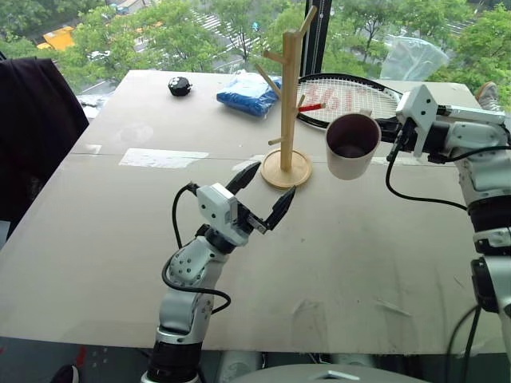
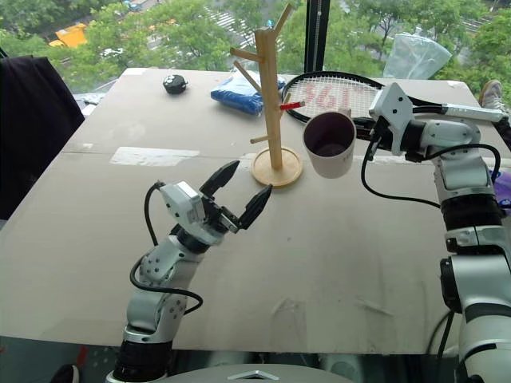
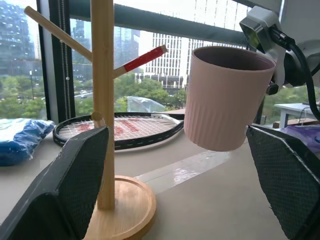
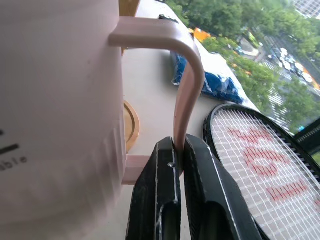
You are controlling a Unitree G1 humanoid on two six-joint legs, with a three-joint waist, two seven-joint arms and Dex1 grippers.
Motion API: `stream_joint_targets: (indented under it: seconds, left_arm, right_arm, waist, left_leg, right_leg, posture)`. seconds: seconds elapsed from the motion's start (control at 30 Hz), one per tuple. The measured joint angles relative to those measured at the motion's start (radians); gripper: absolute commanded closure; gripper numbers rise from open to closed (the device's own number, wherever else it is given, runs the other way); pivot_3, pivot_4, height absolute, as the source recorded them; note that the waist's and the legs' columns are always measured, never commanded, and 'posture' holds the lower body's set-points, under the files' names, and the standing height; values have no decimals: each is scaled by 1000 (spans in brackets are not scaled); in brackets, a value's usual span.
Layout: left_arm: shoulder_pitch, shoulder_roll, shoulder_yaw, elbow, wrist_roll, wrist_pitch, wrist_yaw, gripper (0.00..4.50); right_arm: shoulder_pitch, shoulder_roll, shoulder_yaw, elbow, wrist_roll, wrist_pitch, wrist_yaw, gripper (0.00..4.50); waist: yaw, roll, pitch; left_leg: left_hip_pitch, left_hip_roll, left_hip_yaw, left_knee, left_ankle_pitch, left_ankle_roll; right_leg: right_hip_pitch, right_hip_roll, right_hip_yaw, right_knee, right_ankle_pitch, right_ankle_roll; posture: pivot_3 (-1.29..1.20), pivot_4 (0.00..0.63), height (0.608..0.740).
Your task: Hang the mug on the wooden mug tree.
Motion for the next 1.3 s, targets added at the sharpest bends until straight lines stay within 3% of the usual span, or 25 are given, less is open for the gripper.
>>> stream_joint_targets:
  seconds: [0.27, 0.5, 0.87, 0.93, 0.97, 1.0, 1.07, 1.3]
  left_arm:
    - [75, 20, -16, -63, 19, -13, 29, 0]
    - [76, 28, -19, -63, 19, -20, 46, 0]
    - [50, 51, -19, -56, 17, -39, 37, 0]
    - [50, 51, -19, -56, 17, -40, 37, 0]
    - [50, 51, -19, -56, 17, -41, 37, 0]
    - [49, 50, -20, -56, 17, -42, 37, 0]
    - [49, 50, -20, -55, 17, -42, 37, 0]
    - [48, 50, -21, -55, 13, -42, 38, 0]
  right_arm:
    - [-217, 70, 24, 315, -77, -154, 112, 4431]
    - [-271, 132, 28, 342, -122, -183, 144, 4431]
    - [-329, 183, 62, 348, -203, -108, 66, 4431]
    - [-329, 183, 62, 348, -206, -108, 61, 3857]
    - [-329, 183, 62, 348, -207, -108, 58, 3857]
    - [-330, 183, 61, 348, -209, -109, 37, 3191]
    - [-334, 183, 59, 348, -208, -108, 22, 2862]
    - [-322, 136, -17, 312, -171, -67, -20, 2862]
  waist:
    - [0, 2, 1]
    - [0, 2, 1]
    - [0, 2, 2]
    - [0, 2, 2]
    - [0, 2, 2]
    - [0, 2, 2]
    - [-1, 2, 2]
    - [2, 2, 2]
  left_leg:
    - [0, 3, 0, 1, 0, 0]
    - [-1, 3, -1, 2, 0, 0]
    - [-1, 3, 0, 2, 0, 0]
    - [-1, 3, 0, 2, 0, 0]
    - [-1, 3, 0, 1, 0, 0]
    - [-1, 3, 0, 2, 0, 0]
    - [-1, 3, 0, 2, 0, 0]
    - [-2, 3, -1, 2, 0, 0]
  right_leg:
    - [-1, -2, -5, 1, 0, 0]
    - [0, -3, -6, 1, 0, 0]
    - [0, -3, -8, 1, 0, 0]
    - [0, -3, -8, 1, 0, 0]
    - [-1, -3, -8, 1, 0, 0]
    - [-1, -3, -8, 1, 0, 0]
    - [-1, -3, -8, 1, 0, 0]
    - [0, -4, -9, 1, 0, 0]
  posture:
    - [0, 150, 654]
    - [0, 150, 654]
    - [0, 150, 654]
    - [0, 150, 654]
    - [0, 150, 654]
    - [0, 150, 654]
    - [0, 150, 654]
    - [0, 150, 654]
